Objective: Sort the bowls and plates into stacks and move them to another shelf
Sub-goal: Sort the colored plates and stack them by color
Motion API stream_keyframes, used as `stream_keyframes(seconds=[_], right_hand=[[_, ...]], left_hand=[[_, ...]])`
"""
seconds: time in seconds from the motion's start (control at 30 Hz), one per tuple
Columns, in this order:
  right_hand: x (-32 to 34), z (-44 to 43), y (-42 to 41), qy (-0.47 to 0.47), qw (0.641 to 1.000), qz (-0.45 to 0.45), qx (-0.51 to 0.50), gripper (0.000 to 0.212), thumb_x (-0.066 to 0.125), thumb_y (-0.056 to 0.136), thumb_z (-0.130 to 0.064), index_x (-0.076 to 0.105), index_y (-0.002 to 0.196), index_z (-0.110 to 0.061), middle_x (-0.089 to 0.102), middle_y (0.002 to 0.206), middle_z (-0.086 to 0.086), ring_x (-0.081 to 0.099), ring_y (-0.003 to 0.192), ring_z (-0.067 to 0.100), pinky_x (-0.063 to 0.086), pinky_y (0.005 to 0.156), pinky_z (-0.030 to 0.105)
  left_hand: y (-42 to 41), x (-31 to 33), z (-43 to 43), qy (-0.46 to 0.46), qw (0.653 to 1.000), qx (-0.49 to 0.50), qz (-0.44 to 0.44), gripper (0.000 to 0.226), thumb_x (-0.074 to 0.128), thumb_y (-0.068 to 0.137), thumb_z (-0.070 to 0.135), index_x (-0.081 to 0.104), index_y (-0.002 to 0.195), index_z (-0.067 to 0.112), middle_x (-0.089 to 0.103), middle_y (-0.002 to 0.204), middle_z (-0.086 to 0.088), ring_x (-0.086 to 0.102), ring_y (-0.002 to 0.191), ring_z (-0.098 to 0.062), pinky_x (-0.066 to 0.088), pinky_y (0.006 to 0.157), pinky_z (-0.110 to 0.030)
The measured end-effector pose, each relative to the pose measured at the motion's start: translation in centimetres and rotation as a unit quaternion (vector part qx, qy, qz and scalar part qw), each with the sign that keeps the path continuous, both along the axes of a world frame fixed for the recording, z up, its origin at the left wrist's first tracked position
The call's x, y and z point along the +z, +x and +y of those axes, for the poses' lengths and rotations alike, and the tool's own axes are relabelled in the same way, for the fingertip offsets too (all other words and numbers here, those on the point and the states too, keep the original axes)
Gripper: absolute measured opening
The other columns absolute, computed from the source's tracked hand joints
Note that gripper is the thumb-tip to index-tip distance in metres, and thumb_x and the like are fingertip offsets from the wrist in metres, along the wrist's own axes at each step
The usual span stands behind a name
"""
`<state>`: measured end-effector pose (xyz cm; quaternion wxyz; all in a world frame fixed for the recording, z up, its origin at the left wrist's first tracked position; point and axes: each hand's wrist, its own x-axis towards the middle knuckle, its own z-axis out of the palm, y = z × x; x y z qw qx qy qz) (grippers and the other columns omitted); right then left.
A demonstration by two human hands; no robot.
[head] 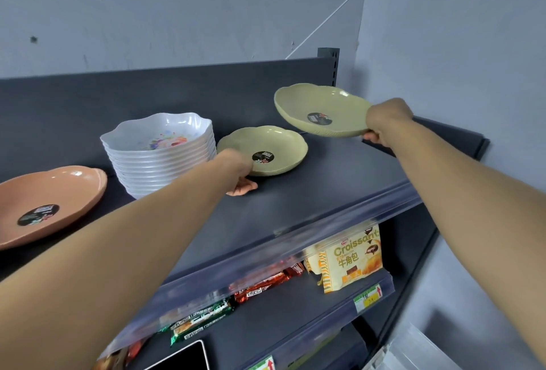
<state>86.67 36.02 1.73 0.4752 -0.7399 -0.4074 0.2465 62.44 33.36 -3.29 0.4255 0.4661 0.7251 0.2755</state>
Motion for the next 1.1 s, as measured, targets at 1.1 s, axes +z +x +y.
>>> stream_keyframes(seconds=[1.1], right_hand=[[-5.1,0.1,-3.4,-0.203,0.960,-0.086,0.170,0.023,0.034,0.097,-0.006,0.042,0.075,-0.007,0.050,0.069,0.009,0.049,0.045,0.016,0.031,0.030,0.007]], left_hand=[[-1.4,2.4,-4.8,0.113,0.993,0.006,0.009,0.016,0.045,0.093,0.005,0.049,0.077,0.003,0.054,0.074,-0.011,0.055,0.059,-0.020,0.052,0.063,-0.027]])
